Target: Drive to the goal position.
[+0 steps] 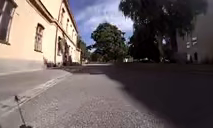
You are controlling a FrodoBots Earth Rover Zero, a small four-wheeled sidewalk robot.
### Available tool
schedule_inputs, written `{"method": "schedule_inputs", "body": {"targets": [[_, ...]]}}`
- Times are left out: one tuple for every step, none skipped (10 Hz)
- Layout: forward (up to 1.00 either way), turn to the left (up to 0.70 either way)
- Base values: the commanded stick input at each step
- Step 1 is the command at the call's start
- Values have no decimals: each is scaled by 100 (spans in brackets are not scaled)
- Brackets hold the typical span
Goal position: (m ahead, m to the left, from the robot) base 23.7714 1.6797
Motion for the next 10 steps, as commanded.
{"method": "schedule_inputs", "body": {"targets": [[70, 0], [70, 0], [70, 0], [70, 0], [70, 0], [70, 0], [70, 0], [70, 0], [70, 0], [70, 0]]}}
